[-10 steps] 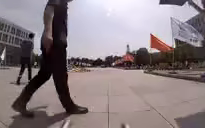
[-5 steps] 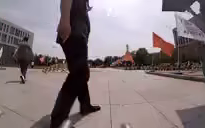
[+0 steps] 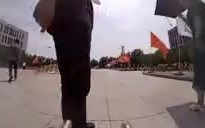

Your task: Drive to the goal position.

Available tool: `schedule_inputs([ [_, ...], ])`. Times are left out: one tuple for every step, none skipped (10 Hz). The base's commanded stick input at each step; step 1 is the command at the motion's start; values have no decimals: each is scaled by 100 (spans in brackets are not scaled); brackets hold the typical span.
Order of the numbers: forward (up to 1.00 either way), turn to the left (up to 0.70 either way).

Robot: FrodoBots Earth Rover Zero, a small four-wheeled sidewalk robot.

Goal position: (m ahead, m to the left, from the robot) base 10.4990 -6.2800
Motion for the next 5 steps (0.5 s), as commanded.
schedule_inputs([
  [93, -23],
  [76, -4],
  [0, 0],
  [24, 0],
  [73, 0],
])
